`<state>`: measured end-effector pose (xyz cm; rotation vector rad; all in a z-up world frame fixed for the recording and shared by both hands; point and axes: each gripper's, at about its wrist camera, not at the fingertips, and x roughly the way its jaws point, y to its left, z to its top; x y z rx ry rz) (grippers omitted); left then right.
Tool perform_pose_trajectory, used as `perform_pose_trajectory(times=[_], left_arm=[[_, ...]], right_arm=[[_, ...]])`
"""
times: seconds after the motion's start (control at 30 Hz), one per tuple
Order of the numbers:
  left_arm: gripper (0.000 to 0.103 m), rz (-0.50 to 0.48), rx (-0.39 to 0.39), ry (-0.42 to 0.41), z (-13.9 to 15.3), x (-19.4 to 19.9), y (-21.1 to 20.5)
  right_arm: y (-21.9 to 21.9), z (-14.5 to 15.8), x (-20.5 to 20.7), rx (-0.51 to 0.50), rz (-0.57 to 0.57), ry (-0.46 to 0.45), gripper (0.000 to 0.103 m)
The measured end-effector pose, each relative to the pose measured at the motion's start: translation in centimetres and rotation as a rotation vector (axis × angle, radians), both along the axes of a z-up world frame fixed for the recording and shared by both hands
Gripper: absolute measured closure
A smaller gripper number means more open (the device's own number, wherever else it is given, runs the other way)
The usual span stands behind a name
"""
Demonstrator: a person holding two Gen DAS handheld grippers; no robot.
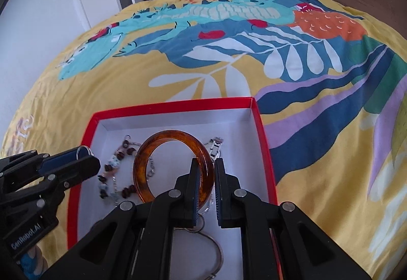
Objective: Organize jewelry
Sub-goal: 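Carry the ring and amber bangle in both grippers over the red box, then open the right gripper to drop the amber bangle while the left releases the ring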
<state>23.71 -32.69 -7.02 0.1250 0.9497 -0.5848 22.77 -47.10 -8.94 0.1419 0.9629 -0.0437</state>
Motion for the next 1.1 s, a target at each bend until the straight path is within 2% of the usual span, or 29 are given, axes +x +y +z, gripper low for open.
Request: perform_pose_trajectory(times=[0.4,0.57,0.7,0.87,0.93,1.1], left_arm=[[0.086,-0.014,0.052,0.043,-3.1,-0.5,-0.7],[0.086,-0.007,0.054,0.041,-3.2,-0.6,-0.7],[0.085,-0.002,0.047,0.048,-3.1,-0.6,-0.5],[0.085,0.007,0.053,0.044,-2.5,-0.7,-0.3],[0.080,0.015,0.051,0.043,-2.1,-0.9,0.0],[0.077,0.034,0.029,0.035,-0.3,-1.7,0.9]], right_arm=[[-0.4,-1.7,-0.1,0.002,0.001,0.026,0.092],[-0.5,-1.8,-0.4,-0.002,-0.010,0.031,0.091],[-0.7,-1.8,-0.6,0.007,-0.021,0.035,0.090],[-0.8,-1.3,-1.3,0.005,-0.034,0.032,0.078],[-0.8,-0.8,-1.6,0.004,-0.038,0.027,0.077],[-0.3,0.7,-3.1,0.012,-0.046,0.006,0.072]])
